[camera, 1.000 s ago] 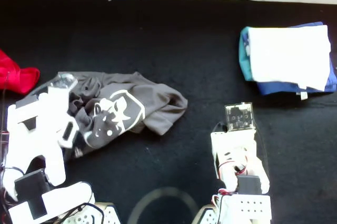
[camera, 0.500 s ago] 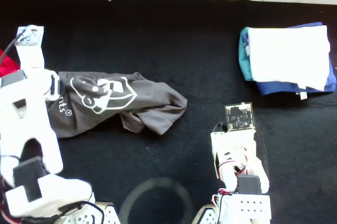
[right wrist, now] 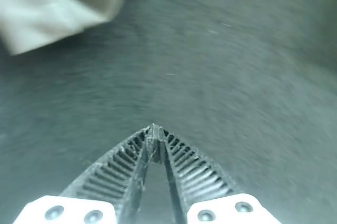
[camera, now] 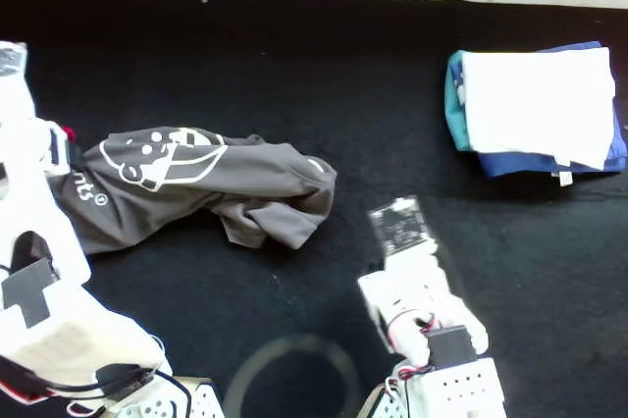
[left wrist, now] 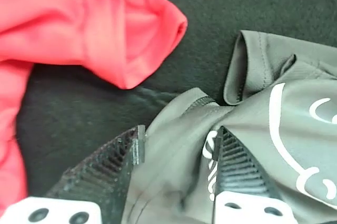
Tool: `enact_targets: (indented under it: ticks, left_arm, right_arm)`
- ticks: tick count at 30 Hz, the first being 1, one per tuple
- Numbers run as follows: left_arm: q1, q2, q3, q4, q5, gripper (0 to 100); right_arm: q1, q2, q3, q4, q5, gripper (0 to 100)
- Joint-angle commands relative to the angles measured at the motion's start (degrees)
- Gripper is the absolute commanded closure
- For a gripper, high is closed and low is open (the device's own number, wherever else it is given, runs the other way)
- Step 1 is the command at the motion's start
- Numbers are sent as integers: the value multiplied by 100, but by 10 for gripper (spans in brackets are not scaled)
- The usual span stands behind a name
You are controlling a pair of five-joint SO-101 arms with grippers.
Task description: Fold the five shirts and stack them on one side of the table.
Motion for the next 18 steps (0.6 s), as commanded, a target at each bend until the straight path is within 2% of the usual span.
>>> enact_targets:
  ticks: [1,4,9,13,18]
  left_arm:
    - [-92,-31,-532,448,35,783]
    - [-92,-31,-936,1037,35,783]
    - [-92,-31,-1692,2224,35,783]
    - [-48,-31,-2211,3244,26,783]
    - [-75,-31,-2413,3464,26,783]
  right_arm:
    - [-391,-4,-303,40,79,960]
    - [-409,-4,-330,-4,105,920]
    - [-409,418,-1007,-268,396,923]
    - [-426,2185,-2158,-514,369,923]
    - [-980,4637,-3767,-497,360,923]
